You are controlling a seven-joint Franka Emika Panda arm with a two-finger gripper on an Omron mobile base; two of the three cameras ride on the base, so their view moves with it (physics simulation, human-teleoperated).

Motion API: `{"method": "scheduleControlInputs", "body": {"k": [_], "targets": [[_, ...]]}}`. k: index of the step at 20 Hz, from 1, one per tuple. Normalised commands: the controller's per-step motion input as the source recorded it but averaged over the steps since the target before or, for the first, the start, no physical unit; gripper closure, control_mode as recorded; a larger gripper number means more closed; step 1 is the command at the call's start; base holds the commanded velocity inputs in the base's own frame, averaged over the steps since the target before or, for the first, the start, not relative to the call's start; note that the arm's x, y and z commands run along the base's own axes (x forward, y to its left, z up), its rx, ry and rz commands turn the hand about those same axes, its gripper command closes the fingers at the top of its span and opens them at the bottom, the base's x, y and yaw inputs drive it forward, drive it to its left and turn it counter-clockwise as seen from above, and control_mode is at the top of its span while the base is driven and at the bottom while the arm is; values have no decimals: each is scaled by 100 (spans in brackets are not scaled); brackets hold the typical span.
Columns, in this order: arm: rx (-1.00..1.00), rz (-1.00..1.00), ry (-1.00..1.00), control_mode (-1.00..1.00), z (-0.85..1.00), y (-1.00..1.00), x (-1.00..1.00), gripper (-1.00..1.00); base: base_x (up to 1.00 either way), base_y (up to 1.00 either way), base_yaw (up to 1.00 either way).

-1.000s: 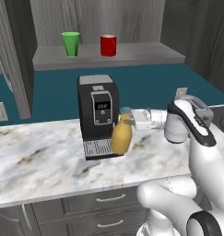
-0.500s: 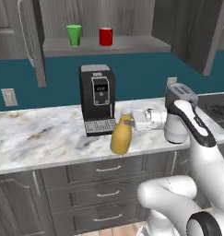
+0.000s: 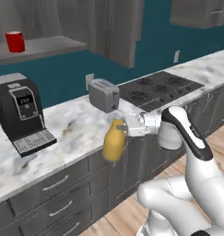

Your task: There is a tray on the dining counter. Grab the cup, mug, and pitcher and place them on the tray. The pitcher may be placed next to the tray if it cannot fit the tray.

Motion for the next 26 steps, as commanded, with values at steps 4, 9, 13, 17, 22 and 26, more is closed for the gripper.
{"method": "scheduleControlInputs", "body": {"k": [4,9,13,17,22,26], "targets": [[0,0,0,100,0,0,0,100,21,21,-100],[0,0,0,100,0,0,0,100,26,24,-100],[0,0,0,100,0,0,0,100,26,23,-100],[0,0,0,100,0,0,0,100,20,19,-100],[0,0,0,100,0,0,0,100,5,10,-97],[0,0,0,100,0,0,0,100,-6,-5,-87]]}}
